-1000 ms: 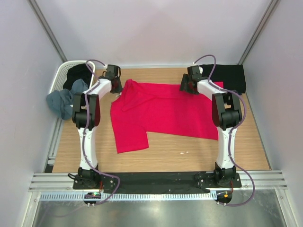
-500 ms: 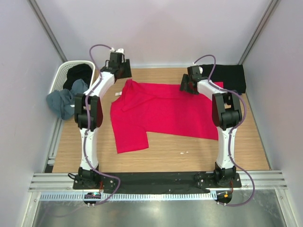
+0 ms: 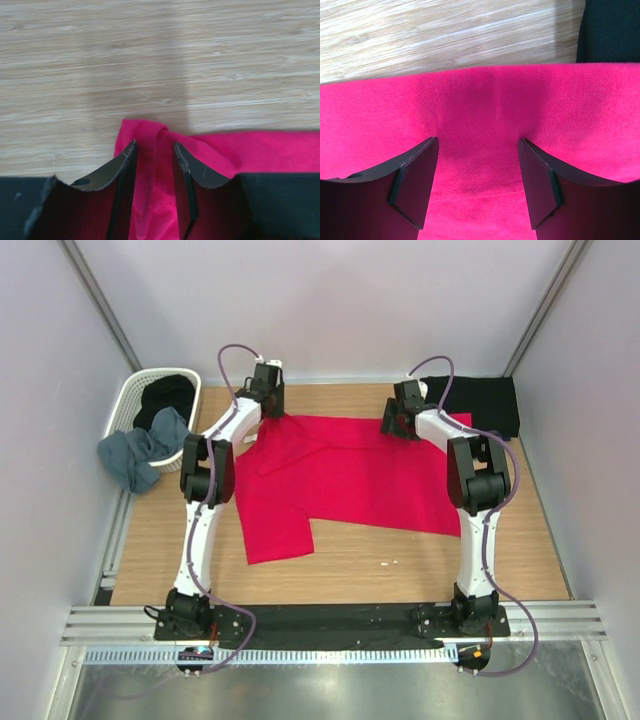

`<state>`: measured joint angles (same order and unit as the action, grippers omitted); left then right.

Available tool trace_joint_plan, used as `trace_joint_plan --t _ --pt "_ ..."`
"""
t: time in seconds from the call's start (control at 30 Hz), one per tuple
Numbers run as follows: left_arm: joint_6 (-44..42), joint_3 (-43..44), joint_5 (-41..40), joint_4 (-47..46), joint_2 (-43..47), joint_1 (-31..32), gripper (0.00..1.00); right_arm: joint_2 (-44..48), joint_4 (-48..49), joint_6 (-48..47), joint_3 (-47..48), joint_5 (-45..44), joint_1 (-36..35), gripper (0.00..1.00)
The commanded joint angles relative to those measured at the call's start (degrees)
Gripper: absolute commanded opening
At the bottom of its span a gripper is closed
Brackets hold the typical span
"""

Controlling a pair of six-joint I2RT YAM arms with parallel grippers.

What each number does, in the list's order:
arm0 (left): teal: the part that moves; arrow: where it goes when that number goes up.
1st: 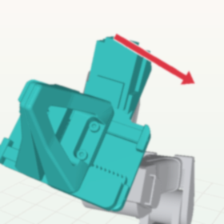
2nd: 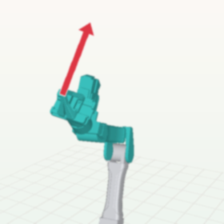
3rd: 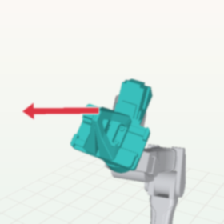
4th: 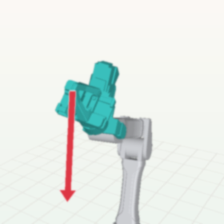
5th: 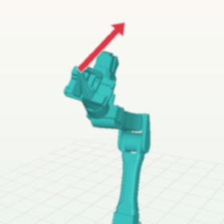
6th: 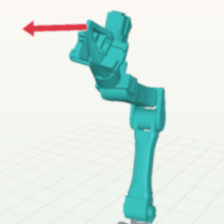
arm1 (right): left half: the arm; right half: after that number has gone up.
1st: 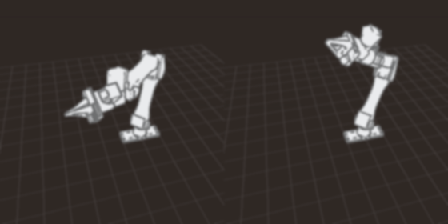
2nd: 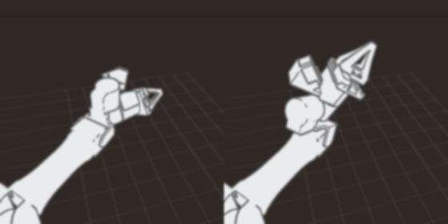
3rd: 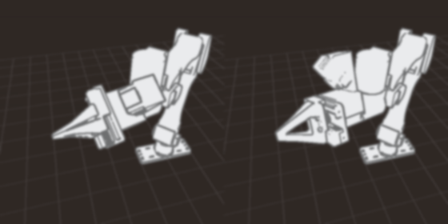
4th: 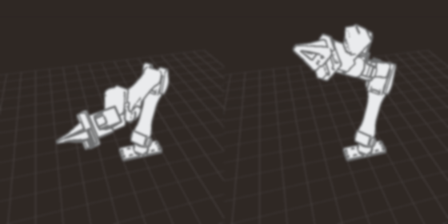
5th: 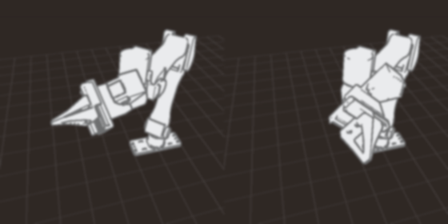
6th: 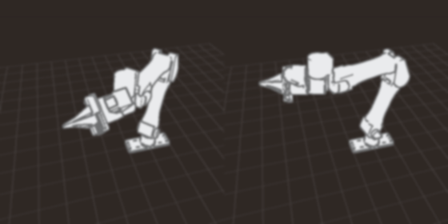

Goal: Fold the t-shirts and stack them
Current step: Fold the tshirt

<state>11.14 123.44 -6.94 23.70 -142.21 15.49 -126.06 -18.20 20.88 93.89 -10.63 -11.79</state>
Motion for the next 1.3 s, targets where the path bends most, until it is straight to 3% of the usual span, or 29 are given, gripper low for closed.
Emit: trace_joint_plan --t 0.0,0.37,0.57,0.83,0.97,1.27 --pt "-2.0 2.5 -3.0 -0.6 0.6 -0.2 0.35 0.0 -0.9 -0.9 -1.4 -2.4 0.0 0.70" --pt "-0.7 2.9 -7.1 -2.3 -0.4 -0.2 0.16 -0.1 -1.1 -1.2 -1.4 -2.2 0.0 0.70" --pt "2.3 3.0 -10.0 -3.7 -0.3 -0.5 0.00 -0.2 -1.4 -1.2 -1.6 -2.1 0.0 0.69" --pt "14.9 -2.9 -12.4 -7.7 3.2 -4.1 0.00 0.4 -1.9 -1.4 -2.4 -3.1 0.0 0.68" --pt "20.0 -5.6 -6.9 -11.1 5.3 -6.3 0.00 0.8 -1.9 -1.5 -3.6 -3.5 0.4 0.68" --pt "22.6 -7.7 -4.3 -11.3 6.6 -7.4 0.03 1.0 -1.4 -1.0 -4.9 -2.3 0.5 0.67"
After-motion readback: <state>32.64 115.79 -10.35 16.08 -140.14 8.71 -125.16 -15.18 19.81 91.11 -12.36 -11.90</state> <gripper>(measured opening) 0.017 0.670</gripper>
